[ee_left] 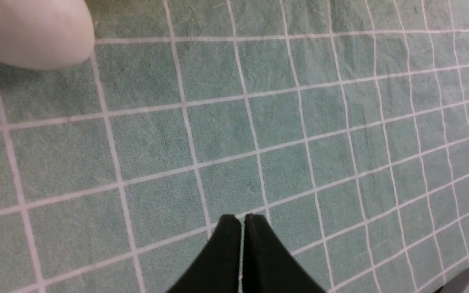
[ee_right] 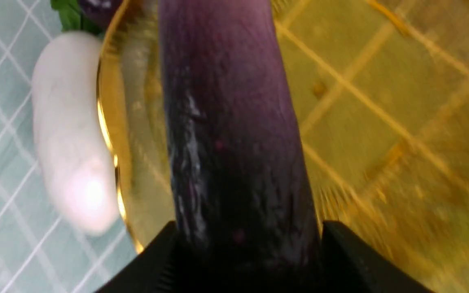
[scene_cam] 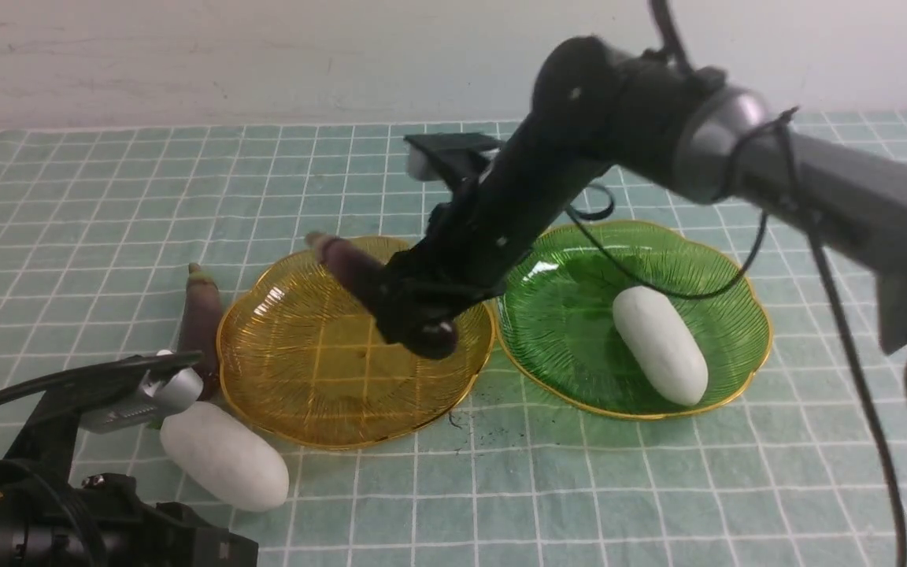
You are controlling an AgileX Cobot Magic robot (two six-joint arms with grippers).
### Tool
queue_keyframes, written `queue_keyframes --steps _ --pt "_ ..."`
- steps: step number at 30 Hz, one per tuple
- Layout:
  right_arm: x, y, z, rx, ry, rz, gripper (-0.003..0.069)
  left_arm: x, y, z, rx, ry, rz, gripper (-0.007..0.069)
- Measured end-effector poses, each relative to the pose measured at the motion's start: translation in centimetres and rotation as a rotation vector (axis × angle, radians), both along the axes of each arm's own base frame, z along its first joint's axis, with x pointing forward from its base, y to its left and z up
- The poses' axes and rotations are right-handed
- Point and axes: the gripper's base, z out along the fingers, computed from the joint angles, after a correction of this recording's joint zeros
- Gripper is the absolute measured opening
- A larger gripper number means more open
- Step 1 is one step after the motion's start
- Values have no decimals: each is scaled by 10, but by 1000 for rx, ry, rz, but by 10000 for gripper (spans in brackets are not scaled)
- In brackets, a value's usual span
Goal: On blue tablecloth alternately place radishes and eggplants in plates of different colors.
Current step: 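Pick up the eggplant and place it on the yellow plate with the right gripper, then pick up the white radish and place it on the plate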
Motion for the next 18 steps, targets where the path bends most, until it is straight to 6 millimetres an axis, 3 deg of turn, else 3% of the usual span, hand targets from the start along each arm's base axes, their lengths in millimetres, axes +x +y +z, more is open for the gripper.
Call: queue_keyframes --steps 4,7,10,14,17,18 --pt "1 17 -10 -3 -90 -5 440 0 0 0 5 0 -2 -6" --pt "3 18 -17 -29 -119 -4 588 0 1 -1 17 5 -3 -4" --pt "4 15 -17 -59 -128 -3 655 -1 2 -2 25 9 -5 -4" --pt "6 2 -9 -139 -70 -14 643 0 2 -1 35 1 -6 11" --pt "12 -8 8 -179 -66 -41 589 2 3 1 43 -15 0 22" --pt "18 -15 19 -191 -92 -68 538 6 4 6 52 -36 11 37"
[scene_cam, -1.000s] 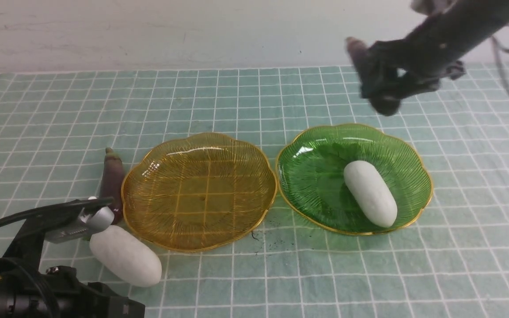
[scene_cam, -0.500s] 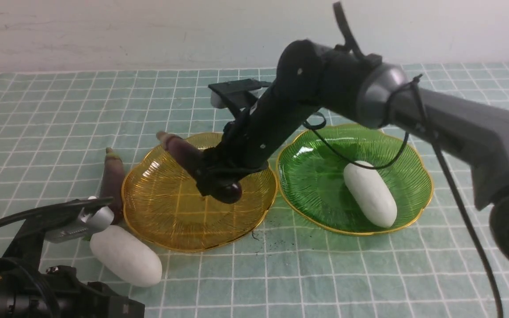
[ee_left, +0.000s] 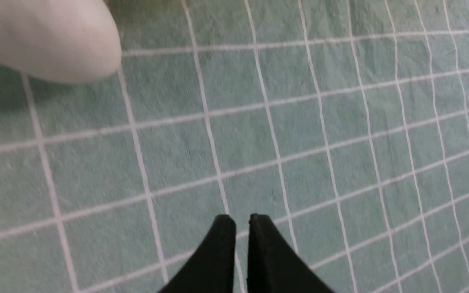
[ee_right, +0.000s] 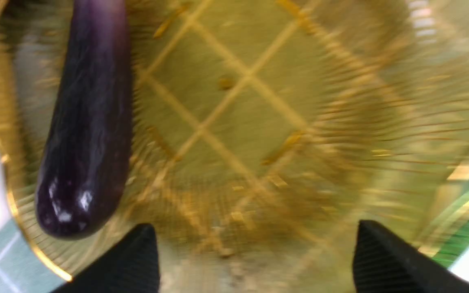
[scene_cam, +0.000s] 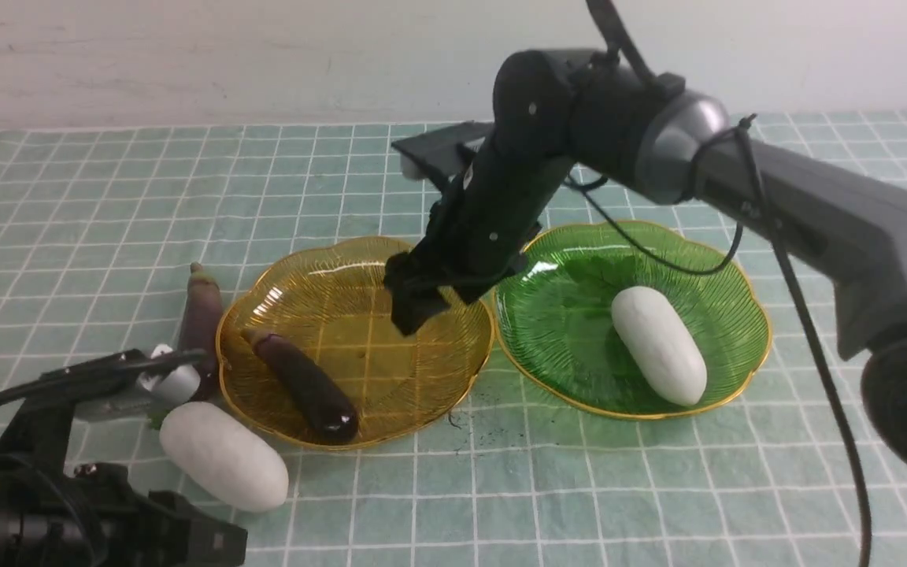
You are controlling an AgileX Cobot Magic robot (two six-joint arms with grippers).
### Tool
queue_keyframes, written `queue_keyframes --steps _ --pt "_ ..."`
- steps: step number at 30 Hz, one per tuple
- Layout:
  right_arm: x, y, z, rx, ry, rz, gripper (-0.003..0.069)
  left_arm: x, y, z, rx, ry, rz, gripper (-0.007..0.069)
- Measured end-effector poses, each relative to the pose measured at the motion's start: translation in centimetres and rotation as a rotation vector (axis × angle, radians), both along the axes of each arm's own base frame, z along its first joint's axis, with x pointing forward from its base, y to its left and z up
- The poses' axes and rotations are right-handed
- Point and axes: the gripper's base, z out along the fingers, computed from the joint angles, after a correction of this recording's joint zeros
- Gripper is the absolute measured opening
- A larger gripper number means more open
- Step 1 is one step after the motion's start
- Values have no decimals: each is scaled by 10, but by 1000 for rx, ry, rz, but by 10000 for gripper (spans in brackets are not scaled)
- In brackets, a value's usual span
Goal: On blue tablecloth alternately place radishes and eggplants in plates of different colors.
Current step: 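Pick up the white radish and place it on the plate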
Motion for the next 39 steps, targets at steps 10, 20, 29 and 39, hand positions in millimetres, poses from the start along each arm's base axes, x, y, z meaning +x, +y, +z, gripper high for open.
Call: queue_keyframes --steps 10,20,29,39 --pt "-2 -37 76 64 -113 -186 55 32 26 26 167 -138 307 282" --pt "-68 -68 108 77 -51 -164 -15 60 32 -19 160 128 514 427" --pt "-106 -92 85 -25 25 -123 -15 86 34 -36 97 60 624 434" --pt "-107 -93 80 -39 34 -118 -15 99 32 -46 -54 94 794 434"
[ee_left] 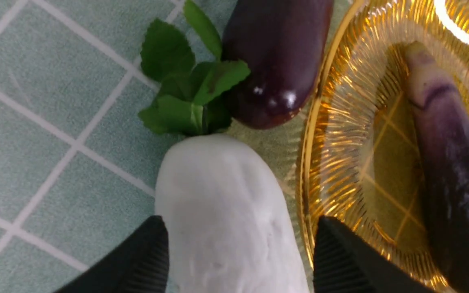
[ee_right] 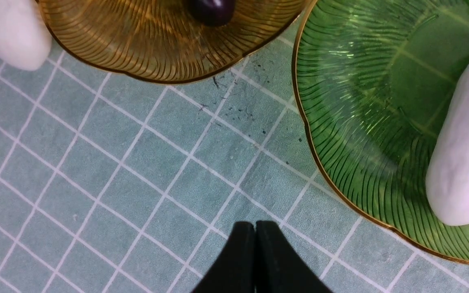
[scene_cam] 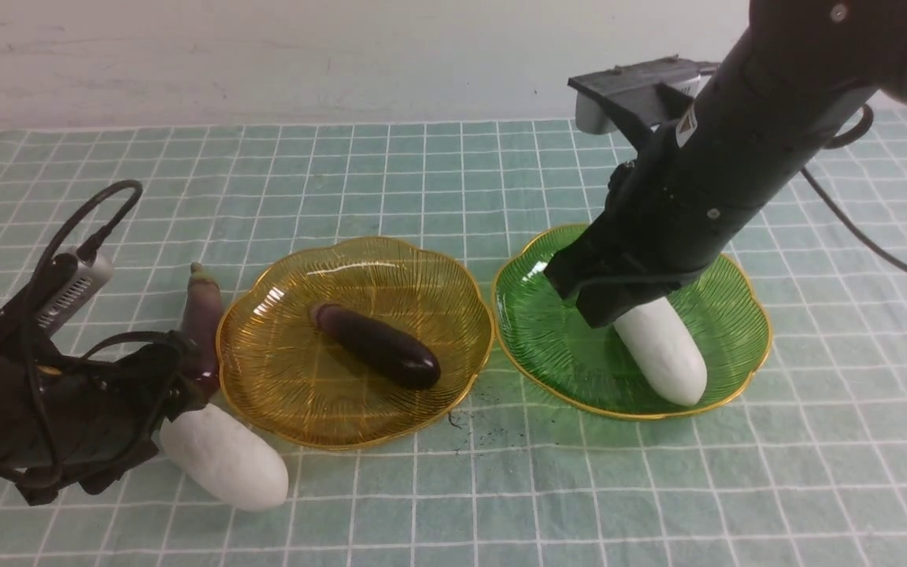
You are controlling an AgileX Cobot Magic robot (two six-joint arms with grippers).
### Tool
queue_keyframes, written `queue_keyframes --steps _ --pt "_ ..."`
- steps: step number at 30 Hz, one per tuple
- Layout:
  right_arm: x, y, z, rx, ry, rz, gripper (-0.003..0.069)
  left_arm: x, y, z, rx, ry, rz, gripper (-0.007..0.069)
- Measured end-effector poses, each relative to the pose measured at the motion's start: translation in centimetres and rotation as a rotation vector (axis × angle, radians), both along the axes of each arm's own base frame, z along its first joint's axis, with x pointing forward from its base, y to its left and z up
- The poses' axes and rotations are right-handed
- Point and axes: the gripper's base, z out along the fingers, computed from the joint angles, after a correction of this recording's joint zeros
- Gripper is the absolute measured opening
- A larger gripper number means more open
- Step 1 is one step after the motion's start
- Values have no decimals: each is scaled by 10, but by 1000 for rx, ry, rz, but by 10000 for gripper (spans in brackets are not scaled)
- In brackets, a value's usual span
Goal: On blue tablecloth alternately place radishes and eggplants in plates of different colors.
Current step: 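Pick up the white radish and place it on the plate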
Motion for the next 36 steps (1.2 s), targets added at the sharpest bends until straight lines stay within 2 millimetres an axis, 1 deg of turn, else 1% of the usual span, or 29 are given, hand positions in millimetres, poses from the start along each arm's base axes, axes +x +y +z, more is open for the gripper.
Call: queue_keyframes --steps 2,4,9,20,24,28,32,34,36 --pt "0 0 0 0 0 0 -15 2 1 -3 -2 4 13 434" --pt "0 0 0 0 0 1 -15 7 2 -11 6 6 37 434" --pt "0 0 0 0 0 1 -15 11 4 -19 18 11 55 434" --pt "0 0 0 -1 0 3 -15 22 4 -29 19 23 77 433" --pt "0 0 0 -2 -1 4 -15 22 4 -29 23 21 72 403" --pt "0 -1 0 -8 -4 4 -15 20 4 -24 78 5 -3 402" --pt "-1 -3 3 -24 -26 5 -15 14 3 -20 146 9 -117 402" --pt "-2 -5 7 -27 -41 5 -15 10 2 -17 168 16 -170 402" --pt "-5 -9 14 -35 -68 5 -15 5 1 -7 194 3 -225 402"
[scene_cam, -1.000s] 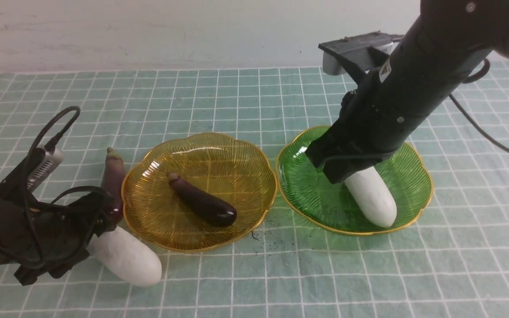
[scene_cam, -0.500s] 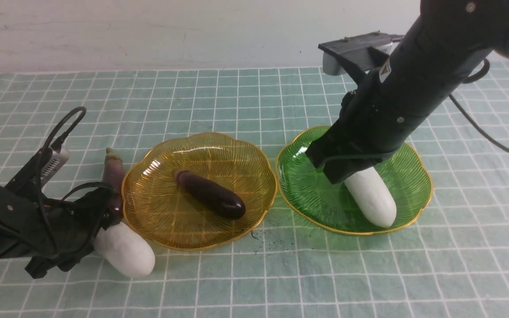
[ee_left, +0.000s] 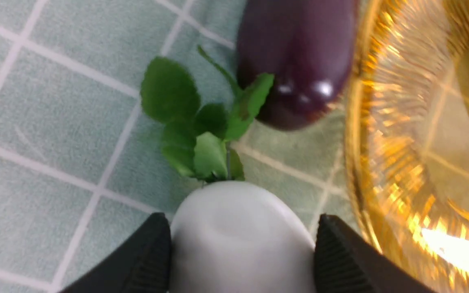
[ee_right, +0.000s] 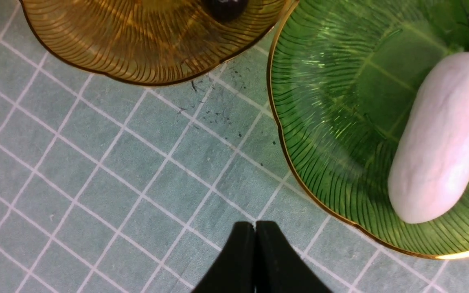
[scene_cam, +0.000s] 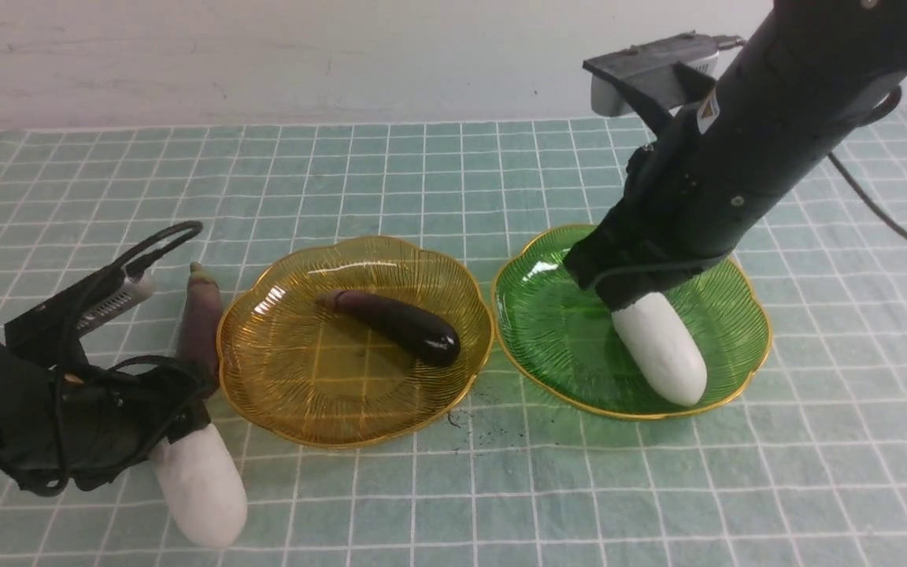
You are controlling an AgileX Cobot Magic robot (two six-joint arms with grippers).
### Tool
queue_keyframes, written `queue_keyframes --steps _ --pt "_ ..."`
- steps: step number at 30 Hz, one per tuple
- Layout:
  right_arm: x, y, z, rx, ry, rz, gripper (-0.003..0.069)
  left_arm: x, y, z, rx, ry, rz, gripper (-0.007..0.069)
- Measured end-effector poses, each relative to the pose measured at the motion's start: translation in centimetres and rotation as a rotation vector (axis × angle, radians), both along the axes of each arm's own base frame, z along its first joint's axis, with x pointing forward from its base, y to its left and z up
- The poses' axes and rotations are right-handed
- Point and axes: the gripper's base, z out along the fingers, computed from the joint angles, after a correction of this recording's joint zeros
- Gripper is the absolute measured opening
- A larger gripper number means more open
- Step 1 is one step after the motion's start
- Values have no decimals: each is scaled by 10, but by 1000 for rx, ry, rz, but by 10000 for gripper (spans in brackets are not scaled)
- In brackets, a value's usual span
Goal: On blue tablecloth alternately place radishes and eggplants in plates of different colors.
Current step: 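Pick up the white radish and place it on the plate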
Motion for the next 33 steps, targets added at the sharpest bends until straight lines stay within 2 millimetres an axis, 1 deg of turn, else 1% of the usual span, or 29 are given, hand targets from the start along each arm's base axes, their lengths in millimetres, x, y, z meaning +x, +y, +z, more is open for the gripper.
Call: queue_keyframes --steps 4,7,9,12,13,14,17,20,24,25,27,28,29,30,31,33 --pt "-2 -3 5 -13 -24 0 -15 -7 -1 13 18 -25 -45 402" --pt "-4 -6 9 -18 -41 -1 -15 -16 -1 30 35 -55 -86 402" --pt "-8 -9 17 -16 -67 -1 -15 -25 -3 53 59 -75 -146 402" --pt "-15 -14 28 -9 -102 -3 -15 -32 -4 88 87 -86 -215 402" --pt "-17 -15 31 -7 -110 -3 -15 -33 -4 98 94 -91 -230 402" --pt "-20 -18 36 -4 -128 -4 -15 -34 -5 115 101 -97 -251 402" --pt "-34 -26 54 21 -176 -17 -15 -33 -7 154 109 -106 -299 402" --pt "-52 -37 64 39 -201 -30 -15 -29 -8 175 125 -102 -345 402" --pt "-79 -54 71 42 -236 -33 -15 -14 -12 191 121 -104 -398 402" --pt "-79 -54 69 37 -231 -33 -15 -13 -12 193 118 -110 -400 402" --pt "-97 -66 71 27 -260 -37 -15 -3 -17 195 92 -106 -432 402" --pt "-105 -72 68 14 -264 -39 -15 4 -22 196 79 -106 -460 402" --pt "-116 -80 71 15 -288 -42 -15 11 -28 196 65 -106 -494 402" --pt "-137 -96 65 -21 -315 -50 -15 20 -39 196 49 -105 -543 402" --pt "-152 -107 59 -42 -334 -63 -15 27 -49 195 42 -100 -595 402" --pt "-172 -121 56 -38 -367 -95 -15 40 -72 191 33 -96 -680 402"
